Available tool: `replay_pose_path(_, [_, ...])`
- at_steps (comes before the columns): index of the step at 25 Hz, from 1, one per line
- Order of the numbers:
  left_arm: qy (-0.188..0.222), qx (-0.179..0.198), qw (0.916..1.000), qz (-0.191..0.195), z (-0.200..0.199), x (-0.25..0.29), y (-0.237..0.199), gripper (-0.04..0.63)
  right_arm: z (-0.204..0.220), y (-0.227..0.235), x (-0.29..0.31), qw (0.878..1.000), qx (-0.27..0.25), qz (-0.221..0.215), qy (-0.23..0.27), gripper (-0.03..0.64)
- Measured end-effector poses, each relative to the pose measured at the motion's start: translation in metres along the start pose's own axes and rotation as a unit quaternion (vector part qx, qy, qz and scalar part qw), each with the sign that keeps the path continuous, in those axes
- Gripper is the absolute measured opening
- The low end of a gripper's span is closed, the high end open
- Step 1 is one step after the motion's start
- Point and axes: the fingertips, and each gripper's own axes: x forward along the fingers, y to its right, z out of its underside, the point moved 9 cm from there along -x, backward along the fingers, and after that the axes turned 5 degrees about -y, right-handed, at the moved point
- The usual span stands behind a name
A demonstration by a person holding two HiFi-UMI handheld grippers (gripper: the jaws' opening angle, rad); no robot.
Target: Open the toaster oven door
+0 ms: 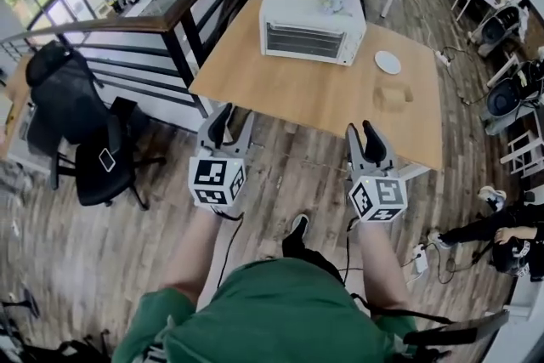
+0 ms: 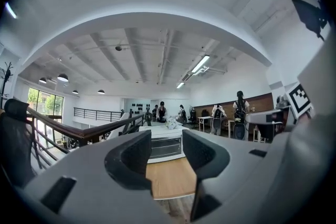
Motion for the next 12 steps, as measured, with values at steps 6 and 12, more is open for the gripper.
replay_pose_path(6, [-0.019,0.007,0.9998,-0.001,-0.012,0.071,0.011,0.217,-0.001,0.051,0.063,0.999,0.023,-0.022,-0.004,0.201])
replay_pose_path(12, [-0.040,0.023,0.9989,-0.005,-0.018,0.124,0.021,0.248,-0.003,0.091,0.112,0.998,0.044,-0.042,-0.007,0.239])
